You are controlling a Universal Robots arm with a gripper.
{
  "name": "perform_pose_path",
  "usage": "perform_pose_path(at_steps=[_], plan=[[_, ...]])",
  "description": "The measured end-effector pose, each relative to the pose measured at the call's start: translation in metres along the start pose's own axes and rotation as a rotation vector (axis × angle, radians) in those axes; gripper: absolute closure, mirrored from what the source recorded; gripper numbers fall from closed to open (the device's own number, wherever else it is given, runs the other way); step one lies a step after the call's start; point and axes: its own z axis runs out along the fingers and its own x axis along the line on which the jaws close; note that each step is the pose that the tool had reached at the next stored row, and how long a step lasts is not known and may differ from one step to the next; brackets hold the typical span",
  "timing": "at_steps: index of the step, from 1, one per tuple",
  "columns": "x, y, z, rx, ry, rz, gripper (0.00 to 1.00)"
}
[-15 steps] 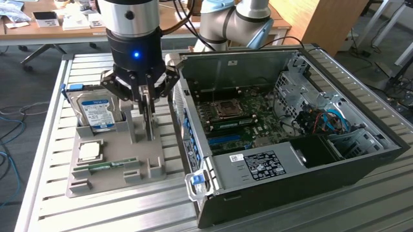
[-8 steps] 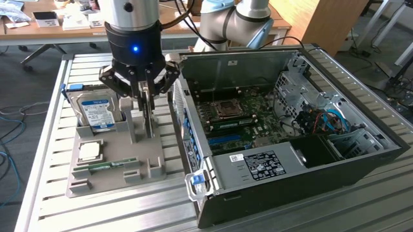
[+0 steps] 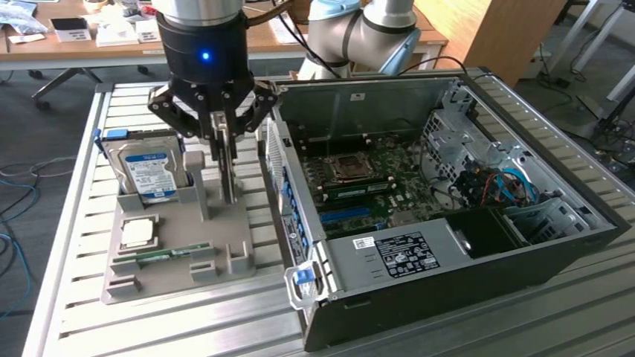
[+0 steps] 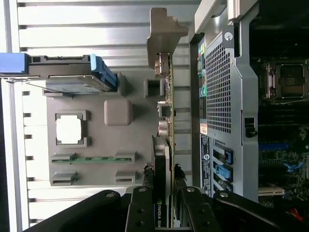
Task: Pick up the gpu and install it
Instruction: 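Pick up the gpu and move the gpu toward the slot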
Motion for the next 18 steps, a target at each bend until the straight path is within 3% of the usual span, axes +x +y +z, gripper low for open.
perform_pose_path(at_steps=[18], plan=[[-0.001,0.0018,-0.0369,0.0001,0.0000,0.000,0.73]])
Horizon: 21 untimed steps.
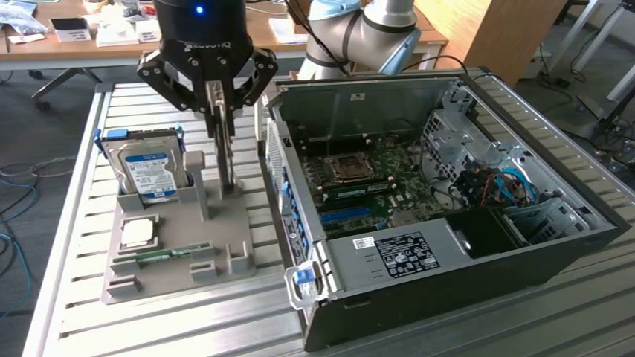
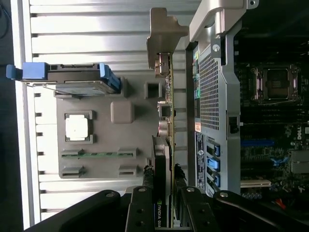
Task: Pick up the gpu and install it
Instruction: 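Pick up the gpu and move the gpu toward the slot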
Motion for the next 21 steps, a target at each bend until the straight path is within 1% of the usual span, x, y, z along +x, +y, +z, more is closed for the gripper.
perform_pose_path(at_steps=[3,10,16,21], plan=[[-0.0001,0.0001,-0.0033,-0.0002,-0.0001,0.000,0.73],[-0.0001,0.0002,-0.0040,0.0000,0.0001,0.000,0.73],[-0.0003,0.0004,-0.0092,-0.0001,0.0000,0.000,0.73],[-0.0003,0.0005,-0.0093,0.0000,0.0001,0.000,0.73]])
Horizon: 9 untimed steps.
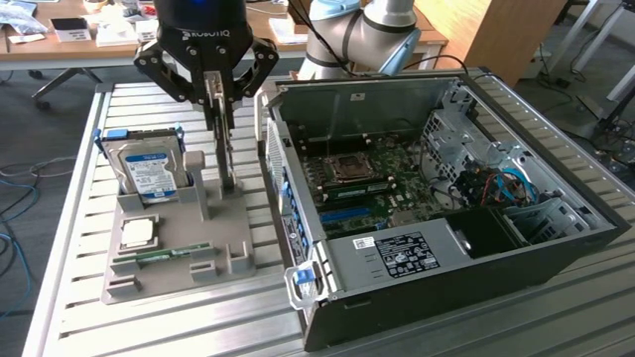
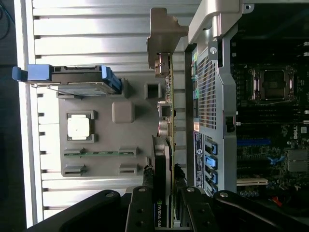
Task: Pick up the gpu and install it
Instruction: 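Pick up the gpu and move the gpu toward the slot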
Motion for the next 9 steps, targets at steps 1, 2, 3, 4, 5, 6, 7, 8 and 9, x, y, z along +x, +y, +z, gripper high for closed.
perform_pose_path(at_steps=[1,2,3,4,5,6,7,8,9], plan=[[0.0000,0.0000,0.0000,0.0000,0.0000,0.000,0.73],[-0.0001,0.0000,0.0000,0.0000,0.0000,0.000,0.73],[-0.0003,0.0000,-0.0001,0.0001,0.0001,0.000,0.73],[-0.0007,0.0000,-0.0001,0.0001,0.0001,0.000,0.73],[-0.0012,0.0000,-0.0001,0.0001,0.0001,0.000,0.73],[-0.0018,0.0001,0.0000,0.0000,0.0000,0.000,0.73],[-0.0025,0.0001,0.0001,-0.0003,0.0000,0.000,0.73],[-0.0035,0.0002,0.0001,-0.0005,0.0001,0.000,0.73],[-0.0044,0.0002,0.0001,-0.0007,0.0000,0.000,0.73]])
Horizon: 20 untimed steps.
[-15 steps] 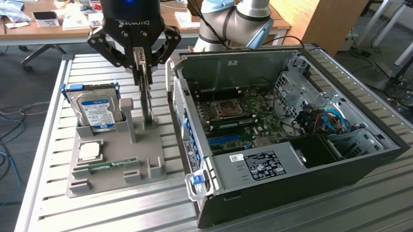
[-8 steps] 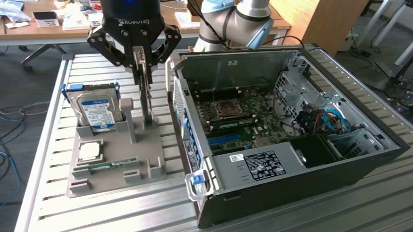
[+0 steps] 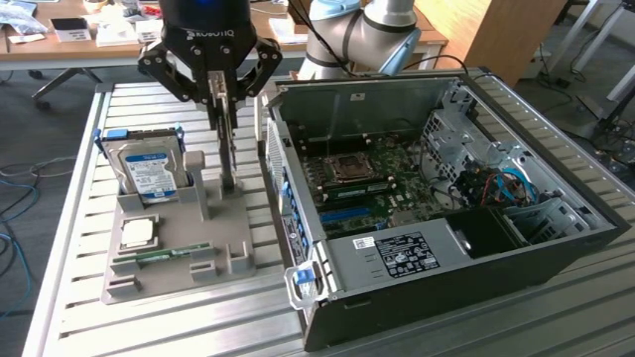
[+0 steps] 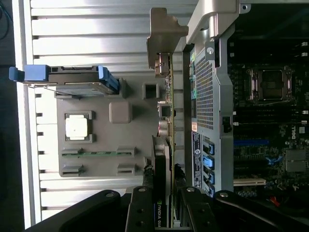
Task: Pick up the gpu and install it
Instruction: 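Pick up the gpu and move the gpu toward the slot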
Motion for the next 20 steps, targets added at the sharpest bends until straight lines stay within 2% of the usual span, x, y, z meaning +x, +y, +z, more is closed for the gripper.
perform_pose_path(at_steps=[20], plan=[[-0.021,0.0012,0.0005,-0.0014,0.0001,0.000,0.73]])
